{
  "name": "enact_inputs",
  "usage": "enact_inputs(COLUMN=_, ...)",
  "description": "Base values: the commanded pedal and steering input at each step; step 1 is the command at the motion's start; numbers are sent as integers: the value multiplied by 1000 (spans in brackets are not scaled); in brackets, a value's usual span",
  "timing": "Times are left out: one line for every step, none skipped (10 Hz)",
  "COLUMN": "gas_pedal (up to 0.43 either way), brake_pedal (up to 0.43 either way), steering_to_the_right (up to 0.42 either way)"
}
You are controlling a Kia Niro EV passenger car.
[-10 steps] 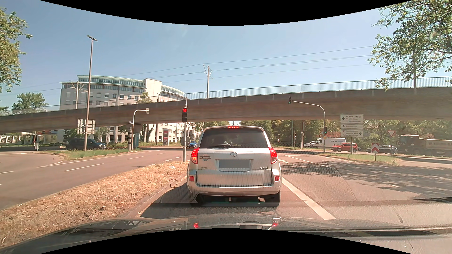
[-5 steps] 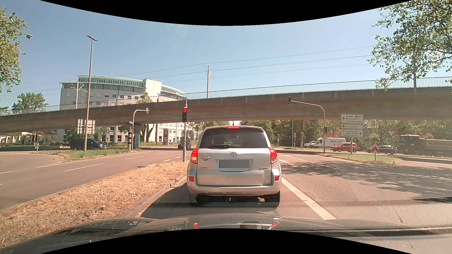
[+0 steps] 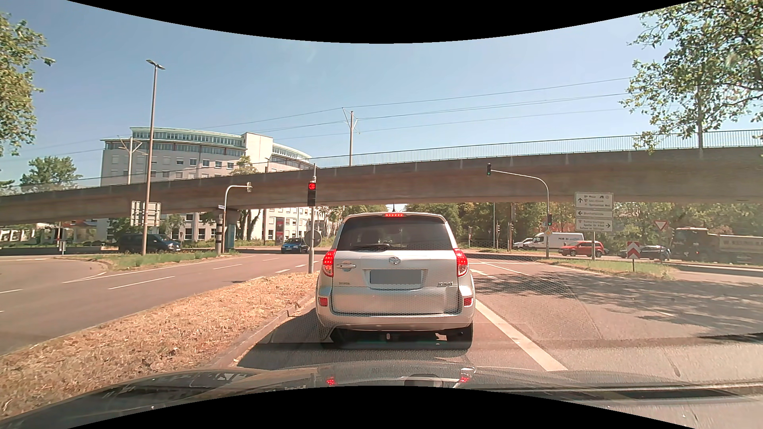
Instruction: Follow the waypoints while adhering to traffic rules and regulations
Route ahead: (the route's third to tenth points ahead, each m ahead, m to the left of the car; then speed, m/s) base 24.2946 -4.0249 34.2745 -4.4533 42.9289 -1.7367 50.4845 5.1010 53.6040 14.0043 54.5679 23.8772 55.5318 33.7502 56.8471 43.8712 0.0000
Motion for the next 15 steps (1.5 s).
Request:
enact_inputs(gas_pedal=0, brake_pedal=226, steering_to_the_right=-1)
enact_inputs(gas_pedal=0, brake_pedal=226, steering_to_the_right=0)
enact_inputs(gas_pedal=0, brake_pedal=220, steering_to_the_right=-1)
enact_inputs(gas_pedal=0, brake_pedal=220, steering_to_the_right=0)
enact_inputs(gas_pedal=0, brake_pedal=226, steering_to_the_right=-1)
enact_inputs(gas_pedal=0, brake_pedal=226, steering_to_the_right=-1)
enact_inputs(gas_pedal=0, brake_pedal=226, steering_to_the_right=-1)
enact_inputs(gas_pedal=0, brake_pedal=226, steering_to_the_right=-1)
enact_inputs(gas_pedal=0, brake_pedal=220, steering_to_the_right=-1)
enact_inputs(gas_pedal=0, brake_pedal=226, steering_to_the_right=0)
enact_inputs(gas_pedal=0, brake_pedal=226, steering_to_the_right=-1)
enact_inputs(gas_pedal=0, brake_pedal=226, steering_to_the_right=-1)
enact_inputs(gas_pedal=0, brake_pedal=226, steering_to_the_right=-1)
enact_inputs(gas_pedal=0, brake_pedal=232, steering_to_the_right=-1)
enact_inputs(gas_pedal=0, brake_pedal=226, steering_to_the_right=-1)
